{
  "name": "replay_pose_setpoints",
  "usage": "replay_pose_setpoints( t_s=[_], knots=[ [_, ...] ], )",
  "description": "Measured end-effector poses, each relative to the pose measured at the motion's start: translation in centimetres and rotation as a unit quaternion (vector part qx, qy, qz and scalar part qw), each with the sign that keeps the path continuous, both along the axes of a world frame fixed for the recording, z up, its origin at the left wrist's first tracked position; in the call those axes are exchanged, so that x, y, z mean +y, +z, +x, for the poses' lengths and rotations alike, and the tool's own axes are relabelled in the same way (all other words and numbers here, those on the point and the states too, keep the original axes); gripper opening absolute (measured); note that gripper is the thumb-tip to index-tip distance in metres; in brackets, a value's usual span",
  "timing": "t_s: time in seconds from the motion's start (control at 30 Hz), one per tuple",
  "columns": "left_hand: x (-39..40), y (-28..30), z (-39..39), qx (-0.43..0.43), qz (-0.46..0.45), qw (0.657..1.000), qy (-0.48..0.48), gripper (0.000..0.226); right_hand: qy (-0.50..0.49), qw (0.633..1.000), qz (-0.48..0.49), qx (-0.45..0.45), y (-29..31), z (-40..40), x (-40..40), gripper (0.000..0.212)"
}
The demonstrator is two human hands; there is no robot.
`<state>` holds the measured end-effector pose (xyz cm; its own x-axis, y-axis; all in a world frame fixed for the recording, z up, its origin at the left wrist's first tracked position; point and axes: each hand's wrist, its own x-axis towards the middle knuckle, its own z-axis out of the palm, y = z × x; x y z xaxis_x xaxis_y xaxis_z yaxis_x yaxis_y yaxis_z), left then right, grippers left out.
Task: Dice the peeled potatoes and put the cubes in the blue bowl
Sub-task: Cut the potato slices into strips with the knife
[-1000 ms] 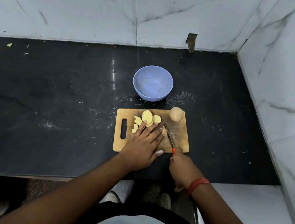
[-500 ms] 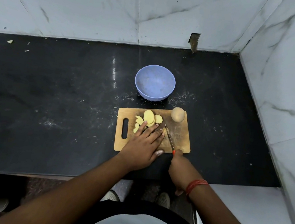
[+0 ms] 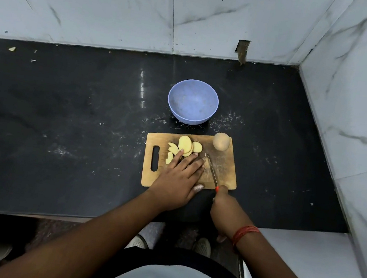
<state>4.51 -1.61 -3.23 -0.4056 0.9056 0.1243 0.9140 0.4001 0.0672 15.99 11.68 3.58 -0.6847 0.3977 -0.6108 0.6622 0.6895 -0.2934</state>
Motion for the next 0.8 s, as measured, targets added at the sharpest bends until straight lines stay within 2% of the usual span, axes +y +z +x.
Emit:
replay_pose_setpoints(
  t_s=[0.47,0.67,0.8],
  knots=[
    [0.1,0.0,-0.6,-0.003,0.010,1.000,-0.012,0.052,0.025,1.000,-0.014,-0.002,-0.3,-0.1,0.3,0.026],
    [0.1,-0.3,-0.6,0.001,0.028,0.999,-0.017,0.050,0.017,0.999,-0.048,-0.002,-0.3,-1.7,1.0,0.045],
    [0.1,-0.2,-0.4,0.003,0.027,1.000,-0.009,0.050,0.033,0.999,-0.026,-0.018,-0.4,-1.8,0.6,0.049]
  ],
)
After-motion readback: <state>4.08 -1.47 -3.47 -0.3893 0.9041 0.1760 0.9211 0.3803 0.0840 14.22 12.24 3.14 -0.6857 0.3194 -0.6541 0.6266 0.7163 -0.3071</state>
